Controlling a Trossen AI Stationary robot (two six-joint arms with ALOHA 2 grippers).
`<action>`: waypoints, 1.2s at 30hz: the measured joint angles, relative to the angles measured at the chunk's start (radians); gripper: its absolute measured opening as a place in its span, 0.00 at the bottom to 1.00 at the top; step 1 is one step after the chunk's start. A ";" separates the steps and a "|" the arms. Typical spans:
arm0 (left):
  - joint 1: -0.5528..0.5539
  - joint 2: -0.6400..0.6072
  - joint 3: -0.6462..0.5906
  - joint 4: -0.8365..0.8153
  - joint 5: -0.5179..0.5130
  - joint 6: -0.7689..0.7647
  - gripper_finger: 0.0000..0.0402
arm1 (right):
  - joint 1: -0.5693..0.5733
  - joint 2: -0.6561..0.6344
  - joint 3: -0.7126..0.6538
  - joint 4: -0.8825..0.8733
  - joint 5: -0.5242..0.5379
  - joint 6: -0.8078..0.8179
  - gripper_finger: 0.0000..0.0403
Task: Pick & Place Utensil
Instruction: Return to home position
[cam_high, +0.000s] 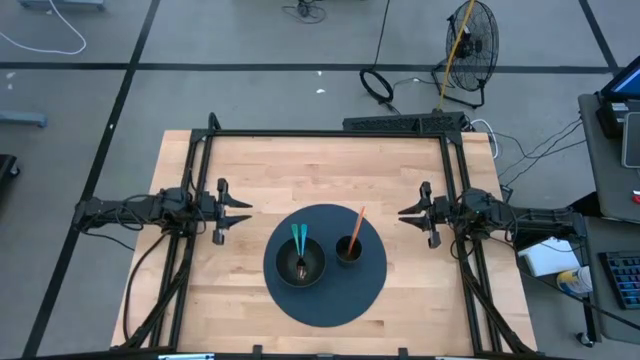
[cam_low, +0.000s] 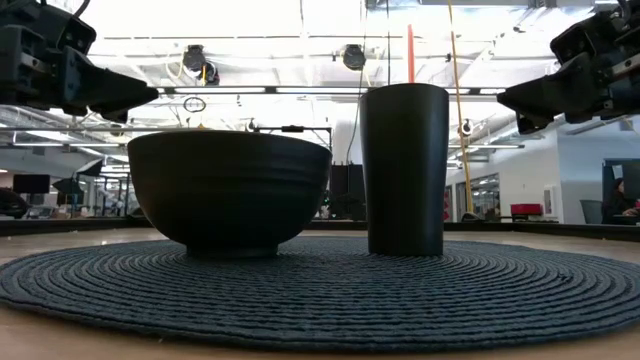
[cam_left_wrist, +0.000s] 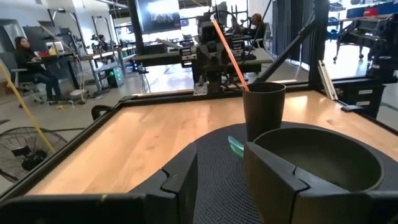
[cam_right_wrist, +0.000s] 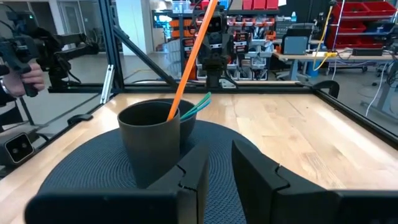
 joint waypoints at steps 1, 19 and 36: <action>0.000 0.000 0.000 0.000 0.000 0.000 0.34 | 0.000 0.000 0.000 0.000 0.000 0.002 0.16; 0.000 0.000 -0.001 0.004 -0.001 0.004 0.34 | 0.000 0.001 0.000 0.041 -0.004 -0.004 0.16; 0.000 0.000 -0.001 0.005 -0.001 0.004 0.34 | 0.000 0.001 0.000 0.046 -0.002 -0.004 0.16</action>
